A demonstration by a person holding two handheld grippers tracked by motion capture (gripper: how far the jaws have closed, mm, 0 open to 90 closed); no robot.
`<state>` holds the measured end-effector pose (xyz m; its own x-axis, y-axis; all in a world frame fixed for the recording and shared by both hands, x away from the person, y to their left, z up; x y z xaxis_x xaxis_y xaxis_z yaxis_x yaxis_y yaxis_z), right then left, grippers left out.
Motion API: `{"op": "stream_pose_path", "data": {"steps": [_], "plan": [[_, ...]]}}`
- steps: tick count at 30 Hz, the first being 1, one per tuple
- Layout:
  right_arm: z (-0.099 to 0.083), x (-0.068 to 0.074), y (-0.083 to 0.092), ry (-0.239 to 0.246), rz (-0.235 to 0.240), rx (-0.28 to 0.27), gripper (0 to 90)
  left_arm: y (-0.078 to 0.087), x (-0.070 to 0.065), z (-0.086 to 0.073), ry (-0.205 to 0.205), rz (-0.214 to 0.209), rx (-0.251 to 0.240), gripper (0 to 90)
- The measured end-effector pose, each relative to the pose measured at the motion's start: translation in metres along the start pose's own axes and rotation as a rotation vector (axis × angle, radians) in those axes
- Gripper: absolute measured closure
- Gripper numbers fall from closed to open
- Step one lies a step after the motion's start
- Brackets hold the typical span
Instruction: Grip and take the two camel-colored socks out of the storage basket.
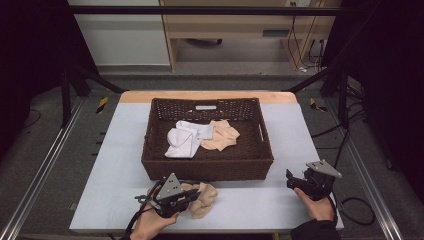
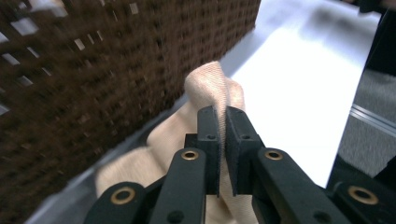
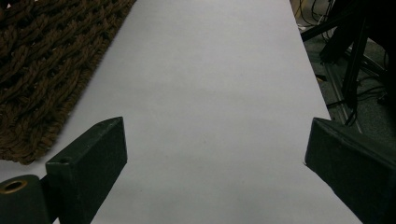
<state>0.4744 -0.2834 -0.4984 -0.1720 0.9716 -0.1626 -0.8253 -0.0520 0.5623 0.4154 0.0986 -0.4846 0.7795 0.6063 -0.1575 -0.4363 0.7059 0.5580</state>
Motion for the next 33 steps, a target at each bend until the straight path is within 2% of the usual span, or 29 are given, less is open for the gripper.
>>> {"op": "stream_pose_path", "data": {"steps": [4, 6, 7, 8, 11, 15, 20, 27, 33], "plan": [[0.0, 0.0, 0.0, -0.001, 0.0, 0.001, 5.9, -0.008, 0.001, -0.007, 0.002, 0.0, 0.016, 76.2], [0.0, 0.0, 0.0, 0.001, 0.002, 0.0, 5.9, -0.008, 0.001, -0.006, 0.015, -0.004, 0.005, 69.0], [0.0, 0.0, 0.0, 0.003, 0.002, -0.003, 5.9, -0.006, 0.001, -0.005, 0.02, -0.005, -0.008, 60.3], [0.0, 0.0, 0.0, 0.003, 0.002, -0.003, 5.9, -0.005, 0.001, -0.004, 0.027, -0.004, -0.018, 60.3], [0.0, 0.0, 0.001, -0.005, 0.002, -0.003, 5.9, 0.003, 0.006, -0.002, 0.044, 0.016, -0.057, 50.1], [0.0, -0.001, 0.001, -0.006, 0.001, -0.003, 5.9, 0.02, 0.016, -0.002, 0.057, 0.056, -0.1, 42.9], [0.0, -0.001, 0.001, -0.006, 0.001, -0.005, 5.9, 0.04, 0.036, -0.009, 0.09, 0.127, -0.129, 41.3], [0.0, -0.002, 0.001, -0.007, -0.002, -0.004, 5.8, 0.06, 0.067, -0.034, 0.147, 0.239, -0.116, 38.9], [0.0, -0.002, 0.001, -0.007, -0.001, -0.008, 5.7, 0.068, 0.081, -0.042, 0.164, 0.3, -0.125, 35.9]]}}
Point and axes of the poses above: each handheld gripper's, and its own axes: y roughly backward along the jaws, z roughly out of its top, x roughly to its left, the point moved 6 cm from there along -y, roughly forward along the jaws, and after that the axes turned 6 degrees about y, right-handed, at the moved point
